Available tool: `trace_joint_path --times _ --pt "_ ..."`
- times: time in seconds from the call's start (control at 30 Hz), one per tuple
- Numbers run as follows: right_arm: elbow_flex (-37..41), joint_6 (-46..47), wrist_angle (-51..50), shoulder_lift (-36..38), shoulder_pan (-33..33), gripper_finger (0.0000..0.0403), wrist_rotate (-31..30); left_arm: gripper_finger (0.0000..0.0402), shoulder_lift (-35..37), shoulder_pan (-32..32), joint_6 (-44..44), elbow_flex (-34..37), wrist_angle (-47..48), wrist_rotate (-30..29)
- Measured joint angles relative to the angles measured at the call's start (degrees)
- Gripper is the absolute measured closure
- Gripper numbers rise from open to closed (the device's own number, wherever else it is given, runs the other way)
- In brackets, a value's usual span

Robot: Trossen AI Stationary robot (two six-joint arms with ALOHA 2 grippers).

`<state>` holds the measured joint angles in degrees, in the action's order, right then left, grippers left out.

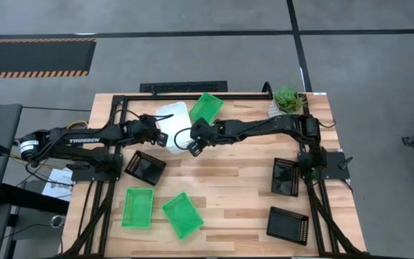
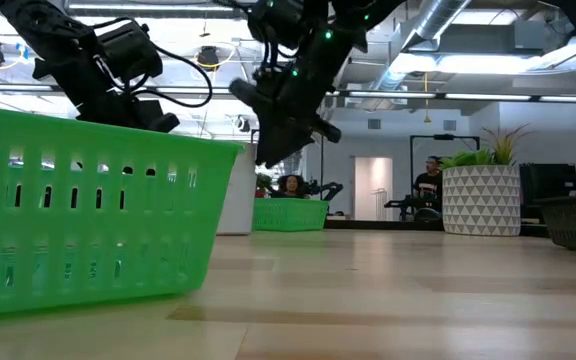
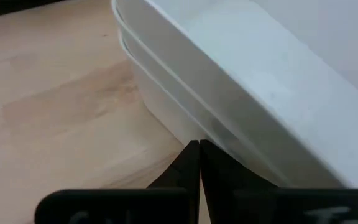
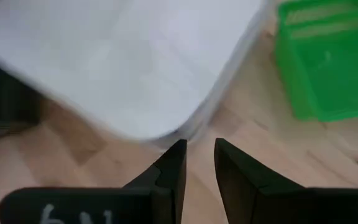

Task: Stack baskets by color
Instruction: Adjust the stacked white bins

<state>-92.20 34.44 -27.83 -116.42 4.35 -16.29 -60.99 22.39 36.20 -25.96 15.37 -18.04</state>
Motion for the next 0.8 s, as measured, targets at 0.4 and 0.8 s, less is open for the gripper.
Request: trace_joint_path --times 0.4,0.8 --pt "-0.17 0.23 3.2 -0.93 -2.0 0.0296 3.9 0.0401 0.3 -0.64 4.11 -1.24 7.89 4.19" --pt "-2.03 3.67 -6.38 0.66 -1.2 0.0296 -12.23 0.0402 11.62 -6.21 9.57 -7.37 23.81 -2.12"
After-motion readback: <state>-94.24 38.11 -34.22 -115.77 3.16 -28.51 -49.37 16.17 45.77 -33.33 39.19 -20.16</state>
